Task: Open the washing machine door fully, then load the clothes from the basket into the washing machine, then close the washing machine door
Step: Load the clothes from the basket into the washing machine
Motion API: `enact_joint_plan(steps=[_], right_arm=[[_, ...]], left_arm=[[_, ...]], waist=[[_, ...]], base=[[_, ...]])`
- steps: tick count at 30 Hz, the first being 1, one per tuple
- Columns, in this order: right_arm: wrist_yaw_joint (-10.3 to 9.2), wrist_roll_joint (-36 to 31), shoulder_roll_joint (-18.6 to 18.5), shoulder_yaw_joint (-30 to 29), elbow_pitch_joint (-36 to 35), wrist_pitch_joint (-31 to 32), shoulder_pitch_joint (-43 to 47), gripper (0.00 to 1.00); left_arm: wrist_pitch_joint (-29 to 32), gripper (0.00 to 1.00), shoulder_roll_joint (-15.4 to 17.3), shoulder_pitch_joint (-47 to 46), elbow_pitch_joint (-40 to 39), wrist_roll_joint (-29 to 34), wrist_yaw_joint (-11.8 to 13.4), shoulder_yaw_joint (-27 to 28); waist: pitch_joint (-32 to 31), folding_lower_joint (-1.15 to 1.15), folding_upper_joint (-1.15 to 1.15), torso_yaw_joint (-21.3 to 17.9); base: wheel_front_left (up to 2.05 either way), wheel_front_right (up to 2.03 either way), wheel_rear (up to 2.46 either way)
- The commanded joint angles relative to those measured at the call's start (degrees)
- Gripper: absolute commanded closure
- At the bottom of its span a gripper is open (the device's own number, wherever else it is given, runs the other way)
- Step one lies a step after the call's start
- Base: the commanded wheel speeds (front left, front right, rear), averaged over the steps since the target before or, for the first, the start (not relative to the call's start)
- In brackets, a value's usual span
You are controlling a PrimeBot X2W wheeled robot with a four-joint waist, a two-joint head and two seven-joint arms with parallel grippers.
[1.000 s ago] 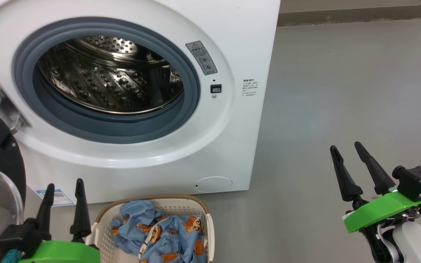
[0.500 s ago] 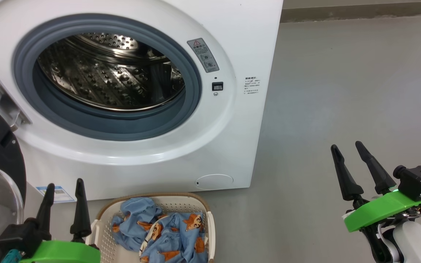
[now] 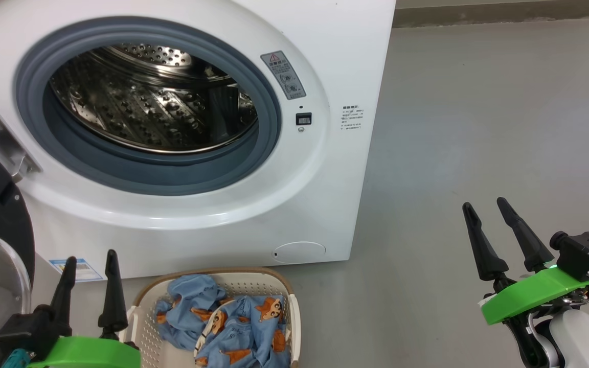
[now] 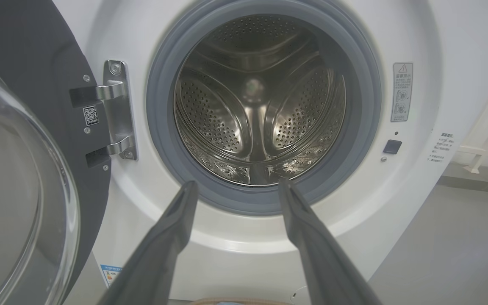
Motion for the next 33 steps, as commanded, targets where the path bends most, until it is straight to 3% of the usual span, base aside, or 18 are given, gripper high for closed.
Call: enact_joint_plan(steps=[1,16,33], right_arm=[[0.32,-0.6,-0.6,0.7,-1.5,-0.7,-0.5,0.0],[0.32,-0.8,-0.5,0.5,-2.0,-0.7,-1.0,0.0],[0.32,-1.2,-0.6,0.3,-2.0,-0.7,-3.2,0.0]], left_arm=[[-0.4,0.0,1.3,-2.1,-1.2,0.3,0.0,1.9],[-0.4,0.0,1.0,-2.9,-0.5,0.4,-0.4,1.7],[-0.3,0.0,-0.5,-6.5,3.8,-0.5,-2.3,-0.4]], waist=[[0.1,0.0,0.0,0.0],[2.4,0.0,0.0,-0.4],[9.2,0.0,0.0,-1.6]], base=[[0.0,0.0,0.0],[0.0,0.0,0.0],[0.0,0.0,0.0]])
